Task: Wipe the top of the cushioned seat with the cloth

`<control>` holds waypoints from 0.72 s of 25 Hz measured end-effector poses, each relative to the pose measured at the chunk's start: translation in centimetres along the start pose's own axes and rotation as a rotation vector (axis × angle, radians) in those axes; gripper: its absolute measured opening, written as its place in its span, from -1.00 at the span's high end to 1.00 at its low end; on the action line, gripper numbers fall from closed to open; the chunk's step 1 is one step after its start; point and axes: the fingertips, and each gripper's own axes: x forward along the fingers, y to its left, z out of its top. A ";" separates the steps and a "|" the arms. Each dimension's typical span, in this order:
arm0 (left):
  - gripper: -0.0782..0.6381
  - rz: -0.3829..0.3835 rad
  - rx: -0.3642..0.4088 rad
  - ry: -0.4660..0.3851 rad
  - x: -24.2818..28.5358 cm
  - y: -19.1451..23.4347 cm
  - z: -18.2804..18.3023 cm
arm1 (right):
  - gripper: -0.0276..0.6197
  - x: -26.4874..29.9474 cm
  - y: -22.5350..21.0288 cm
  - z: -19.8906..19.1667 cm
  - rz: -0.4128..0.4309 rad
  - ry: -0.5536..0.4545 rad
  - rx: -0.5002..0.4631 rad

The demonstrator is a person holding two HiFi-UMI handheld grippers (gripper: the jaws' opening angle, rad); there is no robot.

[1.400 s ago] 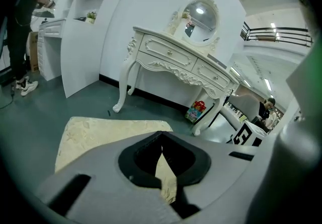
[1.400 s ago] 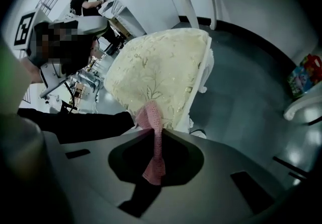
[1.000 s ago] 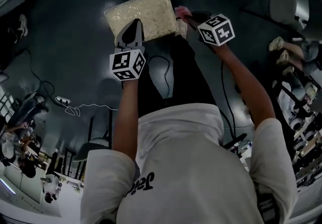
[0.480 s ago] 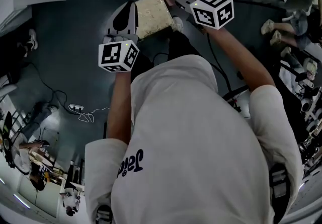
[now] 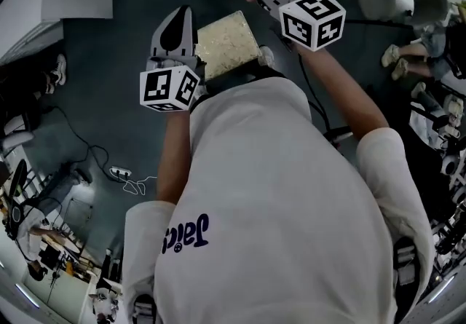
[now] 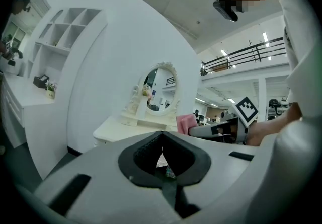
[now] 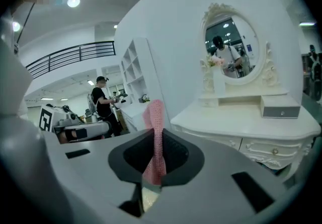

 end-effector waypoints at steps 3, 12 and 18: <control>0.74 0.025 0.053 -0.035 0.9 0.1 2.4 | 0.83 -0.3 0.5 2.7 -0.059 -0.105 0.003; 0.74 0.148 0.188 -0.168 2.0 1.8 8.1 | 0.83 2.0 3.6 5.6 -0.161 -0.258 -0.127; 0.74 0.205 0.218 -0.195 0.7 2.2 10.3 | 0.83 1.4 5.2 8.1 -0.171 -0.315 -0.163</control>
